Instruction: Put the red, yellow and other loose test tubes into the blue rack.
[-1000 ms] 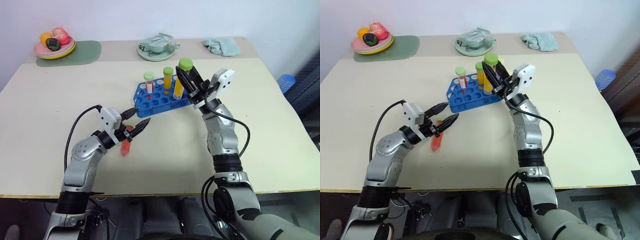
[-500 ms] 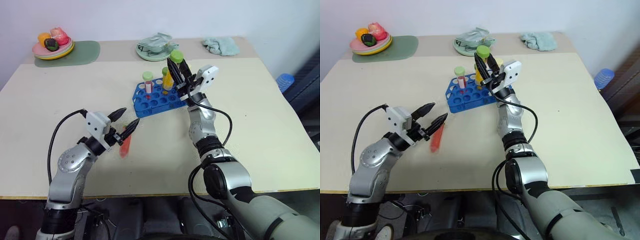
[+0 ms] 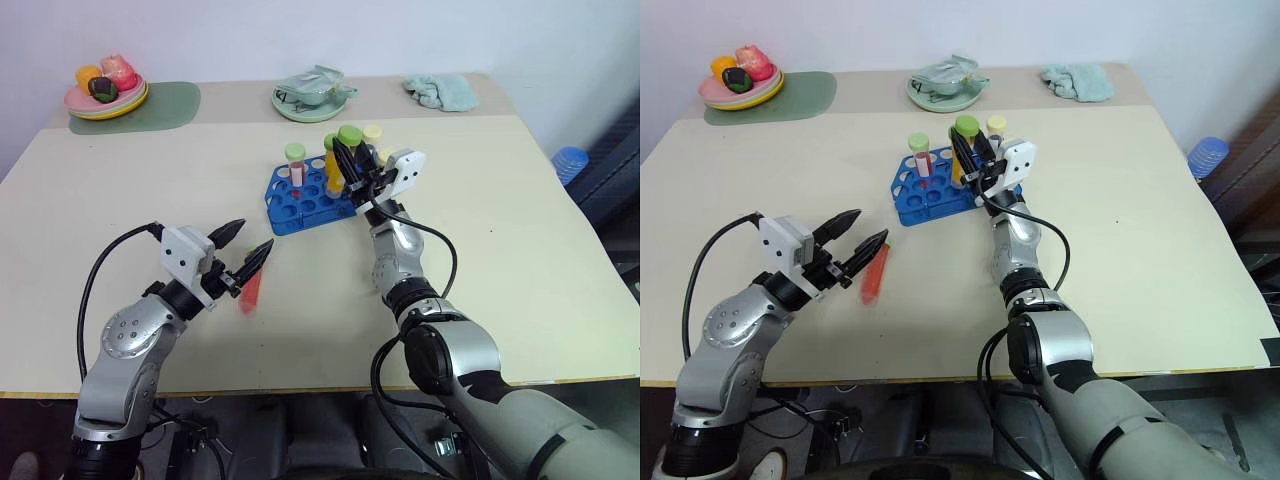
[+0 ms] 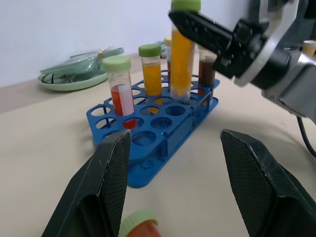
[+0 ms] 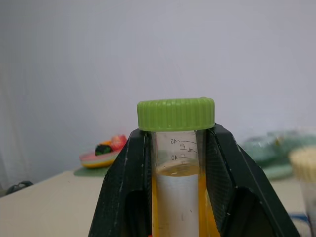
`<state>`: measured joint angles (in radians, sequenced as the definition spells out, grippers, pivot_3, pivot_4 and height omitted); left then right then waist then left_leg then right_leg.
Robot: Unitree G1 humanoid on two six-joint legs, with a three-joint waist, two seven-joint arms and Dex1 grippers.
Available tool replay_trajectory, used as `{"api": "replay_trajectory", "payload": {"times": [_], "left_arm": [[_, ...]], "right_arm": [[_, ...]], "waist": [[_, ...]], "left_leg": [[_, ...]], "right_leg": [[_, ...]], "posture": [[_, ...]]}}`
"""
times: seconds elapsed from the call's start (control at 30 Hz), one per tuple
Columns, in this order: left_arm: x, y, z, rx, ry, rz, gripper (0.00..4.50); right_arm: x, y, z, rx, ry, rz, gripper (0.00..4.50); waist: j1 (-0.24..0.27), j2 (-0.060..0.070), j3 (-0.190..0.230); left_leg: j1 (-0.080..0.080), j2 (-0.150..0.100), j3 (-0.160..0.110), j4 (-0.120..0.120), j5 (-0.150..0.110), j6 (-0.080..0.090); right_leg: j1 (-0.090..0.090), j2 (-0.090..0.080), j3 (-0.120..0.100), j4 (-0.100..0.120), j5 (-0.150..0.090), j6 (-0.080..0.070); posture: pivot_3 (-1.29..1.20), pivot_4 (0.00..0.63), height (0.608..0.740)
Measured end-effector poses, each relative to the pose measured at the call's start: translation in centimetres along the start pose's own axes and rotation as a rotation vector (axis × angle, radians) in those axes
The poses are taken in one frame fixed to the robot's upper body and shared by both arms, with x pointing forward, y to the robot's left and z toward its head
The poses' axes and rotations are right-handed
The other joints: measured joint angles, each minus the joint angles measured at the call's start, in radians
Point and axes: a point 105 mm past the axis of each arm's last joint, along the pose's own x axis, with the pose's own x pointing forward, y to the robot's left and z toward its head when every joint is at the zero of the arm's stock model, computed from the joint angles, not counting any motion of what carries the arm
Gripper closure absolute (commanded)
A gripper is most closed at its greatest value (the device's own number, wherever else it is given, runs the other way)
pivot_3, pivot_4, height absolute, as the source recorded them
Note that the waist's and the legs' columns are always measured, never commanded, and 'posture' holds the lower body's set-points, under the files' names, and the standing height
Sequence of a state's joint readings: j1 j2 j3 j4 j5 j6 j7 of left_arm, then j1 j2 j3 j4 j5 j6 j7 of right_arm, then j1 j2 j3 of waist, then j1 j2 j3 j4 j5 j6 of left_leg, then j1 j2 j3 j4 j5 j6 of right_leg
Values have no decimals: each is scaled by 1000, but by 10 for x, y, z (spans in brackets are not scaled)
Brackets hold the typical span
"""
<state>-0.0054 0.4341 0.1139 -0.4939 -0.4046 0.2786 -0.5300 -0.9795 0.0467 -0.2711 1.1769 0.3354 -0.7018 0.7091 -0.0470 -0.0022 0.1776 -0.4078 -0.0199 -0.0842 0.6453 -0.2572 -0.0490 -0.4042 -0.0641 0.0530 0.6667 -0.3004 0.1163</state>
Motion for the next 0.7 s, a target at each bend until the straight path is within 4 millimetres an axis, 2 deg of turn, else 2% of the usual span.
{"api": "replay_trajectory", "payload": {"times": [0.27,0.67,0.7], "left_arm": [[-3,5,2,13,11,10,1591],[-2,4,5,19,1,4,1591],[-2,4,5,19,1,4,1591]], "right_arm": [[-4,-20,-1,-40,63,-45,3486],[-7,-19,-6,-68,94,-43,3486],[-7,-19,-6,-69,91,-43,3088]], "waist": [[0,0,0],[1,0,0],[1,0,0]], "left_leg": [[0,0,0,0,0,0],[0,0,0,0,0,0],[0,0,0,0,0,0]], "right_leg": [[0,0,0,0,0,0],[0,0,0,0,0,0],[0,0,0,0,0,0]], "posture": [[0,150,740],[0,150,740],[0,150,740]]}}
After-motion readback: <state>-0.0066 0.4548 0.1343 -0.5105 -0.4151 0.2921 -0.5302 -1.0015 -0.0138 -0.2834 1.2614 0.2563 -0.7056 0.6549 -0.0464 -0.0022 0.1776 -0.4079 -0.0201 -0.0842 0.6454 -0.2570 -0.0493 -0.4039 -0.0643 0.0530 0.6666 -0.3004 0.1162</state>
